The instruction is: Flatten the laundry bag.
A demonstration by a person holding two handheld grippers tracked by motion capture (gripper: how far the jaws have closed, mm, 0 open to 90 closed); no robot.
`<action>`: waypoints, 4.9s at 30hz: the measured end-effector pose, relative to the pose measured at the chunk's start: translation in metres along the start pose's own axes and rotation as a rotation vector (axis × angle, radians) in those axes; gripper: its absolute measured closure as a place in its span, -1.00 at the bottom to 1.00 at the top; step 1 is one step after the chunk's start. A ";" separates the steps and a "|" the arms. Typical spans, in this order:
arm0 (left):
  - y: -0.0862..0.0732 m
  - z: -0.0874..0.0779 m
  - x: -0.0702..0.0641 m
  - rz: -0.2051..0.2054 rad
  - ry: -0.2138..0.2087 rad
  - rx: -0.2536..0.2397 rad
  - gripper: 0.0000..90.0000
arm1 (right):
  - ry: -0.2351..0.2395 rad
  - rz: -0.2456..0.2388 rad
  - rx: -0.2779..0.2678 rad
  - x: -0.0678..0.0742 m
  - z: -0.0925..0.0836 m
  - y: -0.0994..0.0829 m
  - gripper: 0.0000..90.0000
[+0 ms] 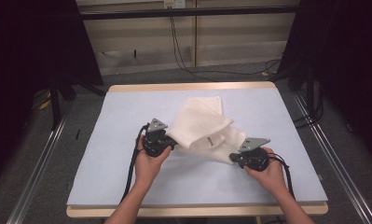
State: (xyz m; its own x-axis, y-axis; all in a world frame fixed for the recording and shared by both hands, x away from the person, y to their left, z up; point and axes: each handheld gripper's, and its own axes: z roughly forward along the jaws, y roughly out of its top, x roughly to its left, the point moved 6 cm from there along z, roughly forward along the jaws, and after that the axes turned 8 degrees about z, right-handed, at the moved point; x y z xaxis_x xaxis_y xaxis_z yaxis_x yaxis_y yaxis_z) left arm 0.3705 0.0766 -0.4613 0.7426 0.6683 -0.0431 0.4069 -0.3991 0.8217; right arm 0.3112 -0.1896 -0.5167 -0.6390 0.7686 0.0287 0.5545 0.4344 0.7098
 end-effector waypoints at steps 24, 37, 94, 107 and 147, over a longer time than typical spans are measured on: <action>-0.021 -0.005 0.052 -0.134 0.091 -0.010 0.77 | -0.007 -0.004 0.029 -0.004 0.003 -0.005 1.00; -0.040 -0.008 0.069 -0.159 0.124 0.040 0.76 | -0.010 0.002 0.038 -0.004 0.003 -0.006 1.00; -0.081 -0.028 0.050 -0.091 -0.006 0.180 -0.59 | -0.021 0.258 -0.097 -0.037 0.029 0.065 -0.03; -0.081 -0.034 0.052 -0.098 -0.005 0.170 -0.60 | -0.059 0.309 -0.048 -0.057 0.071 0.068 0.22; -0.079 -0.038 0.053 -0.111 0.016 0.156 -0.59 | -0.103 0.244 -0.130 -0.033 0.041 0.089 0.96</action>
State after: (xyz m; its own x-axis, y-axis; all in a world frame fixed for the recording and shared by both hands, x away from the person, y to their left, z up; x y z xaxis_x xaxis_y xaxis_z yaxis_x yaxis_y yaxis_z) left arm 0.3575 0.1675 -0.5072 0.6809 0.7228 -0.1184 0.5642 -0.4145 0.7140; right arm 0.4030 -0.1568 -0.4836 -0.4341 0.8895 0.1423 0.6076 0.1725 0.7753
